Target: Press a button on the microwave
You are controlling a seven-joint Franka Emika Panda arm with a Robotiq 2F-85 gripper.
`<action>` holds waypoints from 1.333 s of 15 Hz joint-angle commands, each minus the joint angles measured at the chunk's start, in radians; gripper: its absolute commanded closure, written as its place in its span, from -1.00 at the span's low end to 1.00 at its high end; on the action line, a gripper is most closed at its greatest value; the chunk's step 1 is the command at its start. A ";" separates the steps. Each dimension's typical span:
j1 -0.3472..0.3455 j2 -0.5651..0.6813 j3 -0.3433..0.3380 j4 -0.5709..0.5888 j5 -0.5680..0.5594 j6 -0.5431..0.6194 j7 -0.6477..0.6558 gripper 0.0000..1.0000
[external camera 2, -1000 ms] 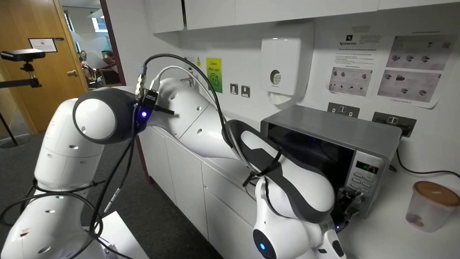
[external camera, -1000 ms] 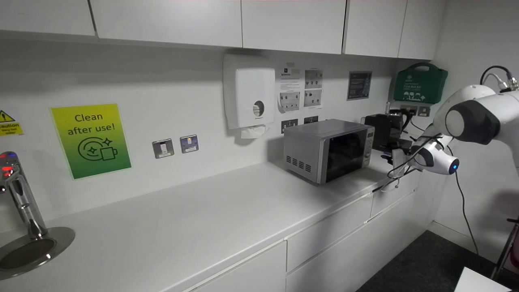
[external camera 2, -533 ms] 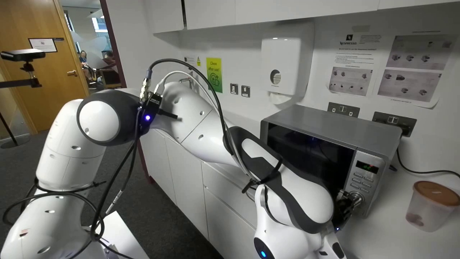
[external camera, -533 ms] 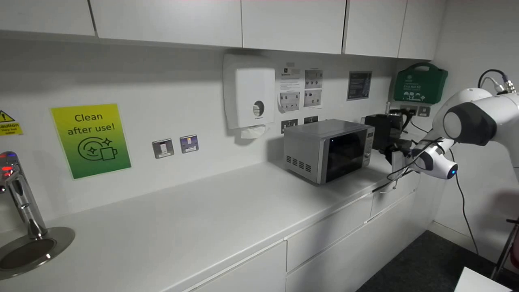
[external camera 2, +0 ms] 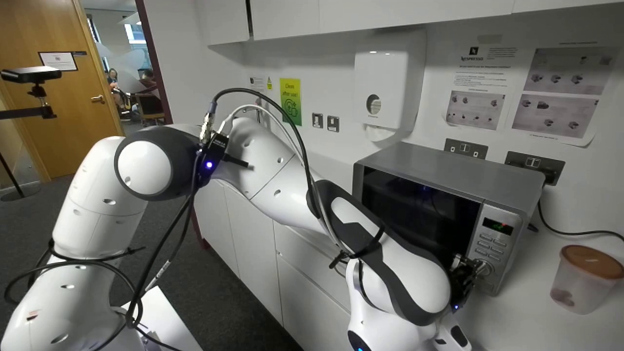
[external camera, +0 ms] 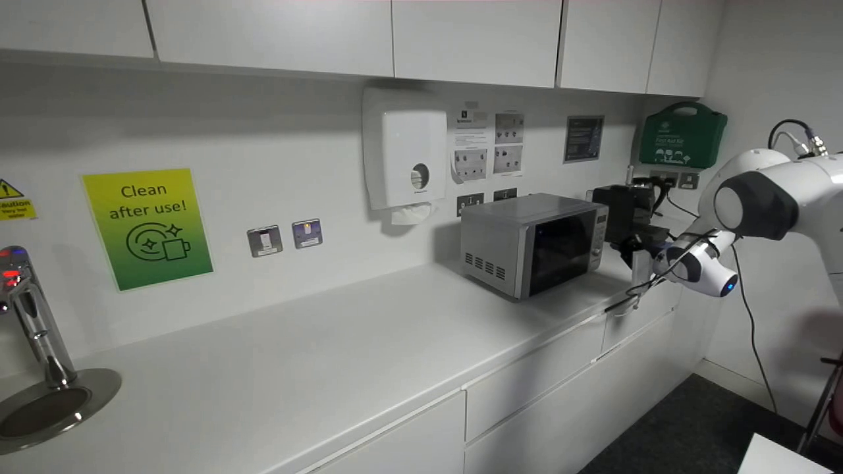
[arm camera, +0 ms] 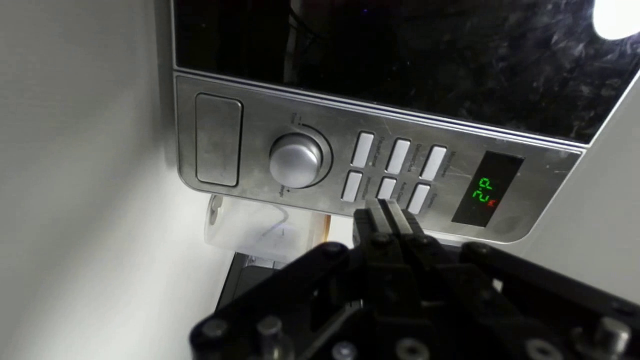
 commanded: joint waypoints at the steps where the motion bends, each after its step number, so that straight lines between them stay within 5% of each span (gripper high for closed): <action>1: -0.011 0.016 0.008 0.018 0.047 -0.053 -0.055 1.00; 20: 0.003 0.039 0.025 0.076 0.058 -0.008 -0.061 1.00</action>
